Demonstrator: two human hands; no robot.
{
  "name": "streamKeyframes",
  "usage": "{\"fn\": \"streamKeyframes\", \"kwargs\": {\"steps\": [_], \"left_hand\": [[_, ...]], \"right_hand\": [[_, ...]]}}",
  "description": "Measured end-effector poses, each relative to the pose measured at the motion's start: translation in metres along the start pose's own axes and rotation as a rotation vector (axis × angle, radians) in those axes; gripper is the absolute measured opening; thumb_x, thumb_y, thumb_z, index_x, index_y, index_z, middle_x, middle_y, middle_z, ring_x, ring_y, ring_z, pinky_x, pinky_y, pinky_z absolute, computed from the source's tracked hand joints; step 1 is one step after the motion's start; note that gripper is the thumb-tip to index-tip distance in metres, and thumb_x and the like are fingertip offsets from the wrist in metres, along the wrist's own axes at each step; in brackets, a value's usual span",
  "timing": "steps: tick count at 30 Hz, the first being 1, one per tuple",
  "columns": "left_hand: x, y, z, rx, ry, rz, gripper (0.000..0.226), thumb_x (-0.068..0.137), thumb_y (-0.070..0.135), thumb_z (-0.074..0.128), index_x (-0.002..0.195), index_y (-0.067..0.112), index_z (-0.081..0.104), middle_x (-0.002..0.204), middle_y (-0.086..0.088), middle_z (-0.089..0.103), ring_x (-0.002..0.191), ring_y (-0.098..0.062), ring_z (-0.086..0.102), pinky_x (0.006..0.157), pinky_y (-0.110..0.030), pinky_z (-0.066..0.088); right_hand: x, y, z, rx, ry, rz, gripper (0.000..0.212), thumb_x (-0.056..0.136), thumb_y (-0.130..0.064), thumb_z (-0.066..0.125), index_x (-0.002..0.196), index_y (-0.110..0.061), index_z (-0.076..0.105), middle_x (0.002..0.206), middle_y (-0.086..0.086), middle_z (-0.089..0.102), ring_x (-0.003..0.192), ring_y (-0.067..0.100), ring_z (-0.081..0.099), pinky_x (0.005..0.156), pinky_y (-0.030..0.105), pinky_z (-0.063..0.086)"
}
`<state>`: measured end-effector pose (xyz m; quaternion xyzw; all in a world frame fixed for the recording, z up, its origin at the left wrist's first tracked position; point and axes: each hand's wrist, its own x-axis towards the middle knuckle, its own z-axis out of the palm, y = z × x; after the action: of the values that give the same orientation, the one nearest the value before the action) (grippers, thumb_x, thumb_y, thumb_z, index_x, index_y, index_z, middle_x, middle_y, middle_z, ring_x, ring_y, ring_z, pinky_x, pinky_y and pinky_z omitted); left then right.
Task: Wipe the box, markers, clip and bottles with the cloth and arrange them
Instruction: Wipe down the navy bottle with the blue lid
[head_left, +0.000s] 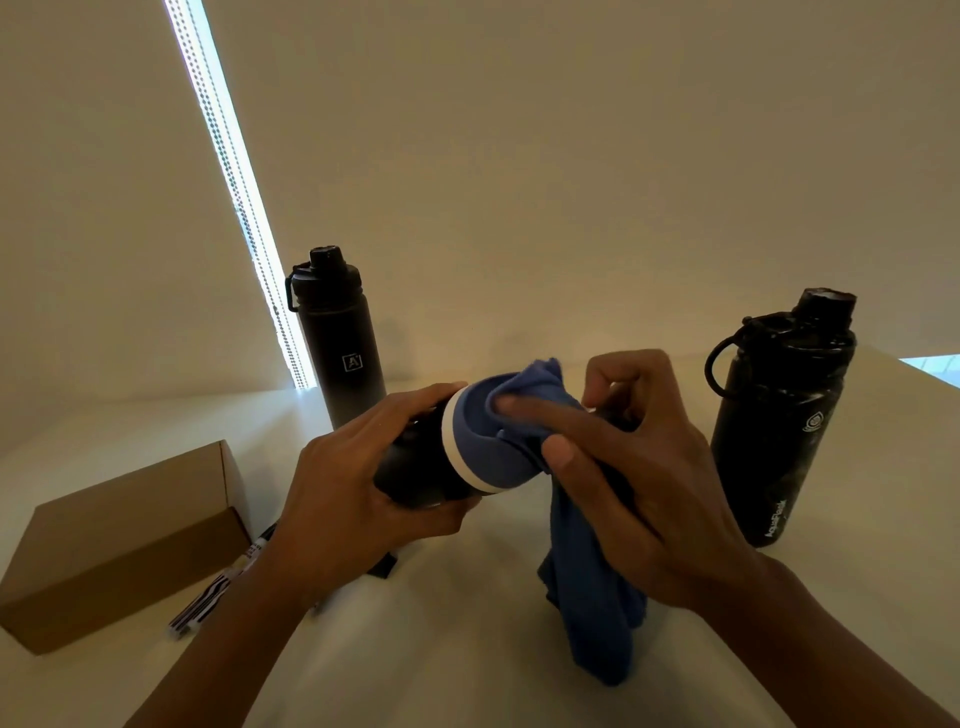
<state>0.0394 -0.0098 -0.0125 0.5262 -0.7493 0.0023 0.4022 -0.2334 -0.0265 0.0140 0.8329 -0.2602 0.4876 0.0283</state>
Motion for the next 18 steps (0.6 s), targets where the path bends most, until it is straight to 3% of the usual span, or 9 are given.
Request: {"fn": "streamKeyframes", "kwargs": {"steps": [4,6,7,8,11,13,14,16,18], "left_hand": [[0.002,0.01,0.001,0.049,-0.005,0.063,0.083,0.075,0.084,0.066,0.147,0.052,0.04,0.133,0.049,0.047,0.12,0.024,0.047,0.103,0.001,0.034],[0.001,0.01,0.005,0.039,-0.036,0.053,0.081,0.077,0.087,0.058,0.145,0.045,0.043,0.133,0.046,0.044,0.119,0.03,0.041,0.096,0.007,0.03],[0.002,0.009,0.007,0.033,-0.034,0.062,0.082,0.076,0.083,0.064,0.143,0.038,0.047,0.131,0.037,0.049,0.12,0.025,0.045,0.092,0.006,0.033],[0.002,0.005,0.009,0.039,-0.03,0.06,0.083,0.075,0.071,0.075,0.143,0.03,0.051,0.131,0.026,0.055,0.12,0.014,0.051,0.093,-0.001,0.039],[0.004,-0.002,0.011,0.064,-0.076,-0.054,0.088,0.066,0.025,0.1,0.141,0.006,0.058,0.132,-0.012,0.068,0.118,-0.026,0.065,0.106,-0.038,0.05],[0.004,-0.002,0.009,0.027,-0.055,-0.049,0.081,0.062,0.018,0.101,0.132,-0.002,0.064,0.121,-0.02,0.073,0.108,-0.036,0.071,0.096,-0.056,0.056],[0.005,0.0,0.006,-0.008,-0.028,-0.021,0.08,0.063,0.024,0.098,0.131,-0.001,0.064,0.12,-0.018,0.074,0.109,-0.036,0.072,0.095,-0.057,0.057],[0.006,0.008,-0.005,-0.098,0.046,0.002,0.089,0.063,0.05,0.089,0.14,0.016,0.059,0.128,-0.001,0.071,0.119,-0.021,0.068,0.102,-0.043,0.054],[0.004,0.01,-0.013,-0.146,0.097,-0.011,0.091,0.065,0.056,0.091,0.143,0.032,0.052,0.13,0.019,0.067,0.123,-0.001,0.063,0.102,-0.023,0.051]], "right_hand": [[0.002,0.005,-0.004,-0.003,0.024,0.129,0.035,0.107,-0.035,0.044,0.136,-0.031,0.064,0.12,-0.001,0.037,0.09,0.012,0.054,0.069,0.029,0.052],[0.001,-0.001,0.0,0.06,0.002,0.116,0.033,0.107,-0.036,0.043,0.126,-0.028,0.068,0.118,-0.002,0.038,0.092,0.013,0.056,0.071,0.031,0.053],[0.001,-0.004,0.002,0.089,-0.014,0.111,0.032,0.106,-0.037,0.043,0.121,-0.028,0.07,0.117,-0.004,0.038,0.093,0.013,0.056,0.072,0.03,0.052],[0.0,-0.006,0.004,0.109,-0.027,0.106,0.032,0.106,-0.038,0.043,0.118,-0.027,0.07,0.116,-0.006,0.037,0.095,0.013,0.055,0.074,0.029,0.052],[-0.001,-0.007,0.003,0.131,-0.041,0.055,0.032,0.104,-0.035,0.046,0.12,-0.026,0.072,0.115,-0.006,0.036,0.1,0.012,0.053,0.081,0.021,0.047],[-0.001,-0.006,0.001,0.118,-0.033,0.003,0.032,0.104,-0.034,0.05,0.129,-0.028,0.07,0.117,-0.005,0.035,0.104,0.01,0.05,0.084,0.018,0.043],[-0.002,-0.005,0.001,0.1,-0.032,-0.027,0.033,0.103,-0.033,0.052,0.132,-0.028,0.068,0.119,-0.004,0.034,0.107,0.01,0.048,0.086,0.018,0.043],[-0.003,-0.002,0.001,0.061,-0.034,-0.082,0.034,0.102,-0.033,0.056,0.133,-0.027,0.067,0.121,-0.002,0.035,0.111,0.014,0.047,0.087,0.024,0.045],[-0.004,0.002,0.004,0.018,-0.042,-0.106,0.033,0.101,-0.033,0.059,0.132,-0.026,0.069,0.12,0.002,0.04,0.109,0.017,0.049,0.083,0.031,0.048]]}}
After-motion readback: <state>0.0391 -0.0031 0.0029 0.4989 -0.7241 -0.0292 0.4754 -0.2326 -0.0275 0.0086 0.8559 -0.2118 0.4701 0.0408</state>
